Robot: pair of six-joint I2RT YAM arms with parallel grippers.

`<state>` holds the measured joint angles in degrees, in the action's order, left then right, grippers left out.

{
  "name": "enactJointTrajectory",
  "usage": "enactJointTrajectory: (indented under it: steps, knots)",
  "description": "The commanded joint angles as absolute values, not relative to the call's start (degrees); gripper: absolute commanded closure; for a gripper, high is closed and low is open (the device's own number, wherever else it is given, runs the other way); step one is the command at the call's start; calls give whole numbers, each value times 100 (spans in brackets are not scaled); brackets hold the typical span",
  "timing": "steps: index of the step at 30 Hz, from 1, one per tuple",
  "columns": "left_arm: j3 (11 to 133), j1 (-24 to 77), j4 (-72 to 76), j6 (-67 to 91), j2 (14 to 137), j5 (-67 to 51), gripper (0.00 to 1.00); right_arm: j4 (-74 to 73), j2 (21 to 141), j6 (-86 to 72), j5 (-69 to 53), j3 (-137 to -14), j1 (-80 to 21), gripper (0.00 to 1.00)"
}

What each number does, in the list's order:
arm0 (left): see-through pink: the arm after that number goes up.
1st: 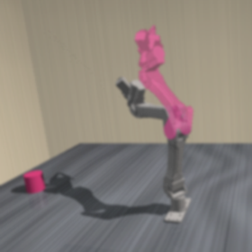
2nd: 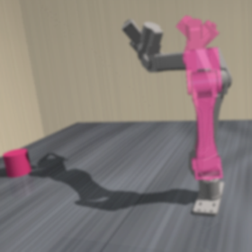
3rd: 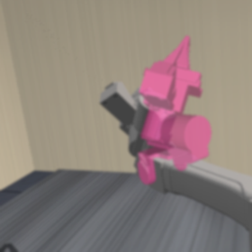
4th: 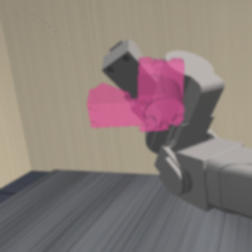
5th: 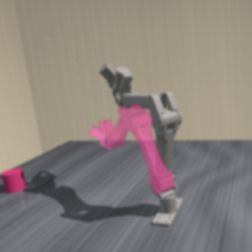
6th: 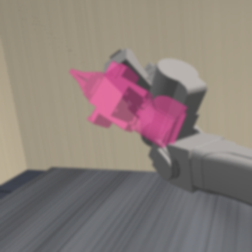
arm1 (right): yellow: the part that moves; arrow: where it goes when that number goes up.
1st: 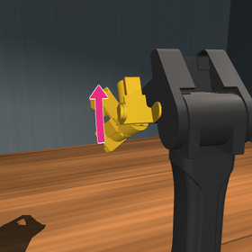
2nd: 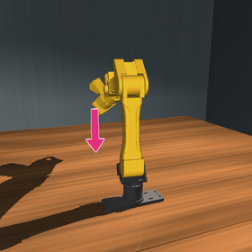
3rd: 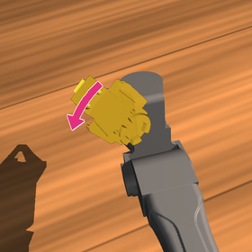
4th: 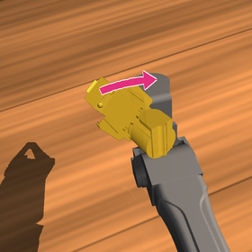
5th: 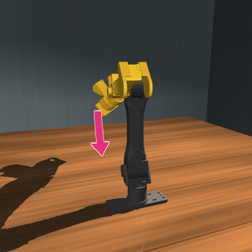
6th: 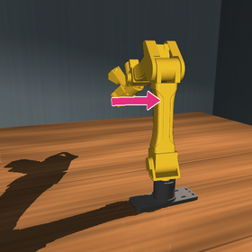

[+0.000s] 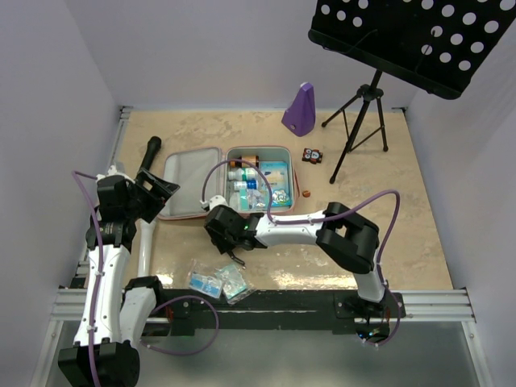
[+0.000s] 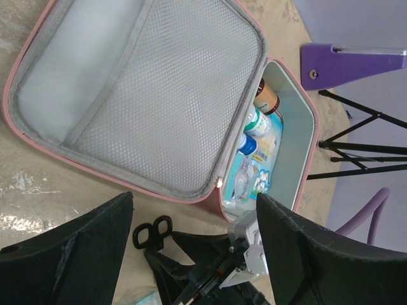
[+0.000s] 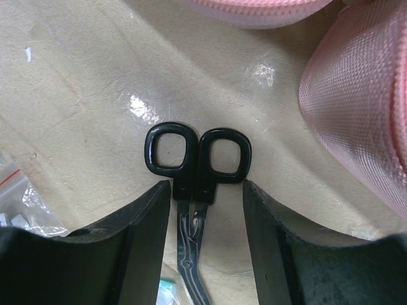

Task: Organize the medicine kit
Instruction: Pick up the scissors from the center of the board.

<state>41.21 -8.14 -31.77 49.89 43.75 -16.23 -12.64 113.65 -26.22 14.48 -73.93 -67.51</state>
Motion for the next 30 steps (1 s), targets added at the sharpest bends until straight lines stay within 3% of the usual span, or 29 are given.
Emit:
enactJointTrajectory:
  steps: [1,19,30]
  knots:
    - [4078,-826,-2962,4931,4351,-1758,18,-1608,11479,-2751,1801,-7436,-6829,48]
    - [4025,-817,-3006,4896,4289,-1784,18,-1591,11636,-2856,1723,-7594,-7110,48]
    - [3990,-817,-2997,4913,4236,-1802,18,-1529,11645,-2918,1512,-7401,-7110,61]
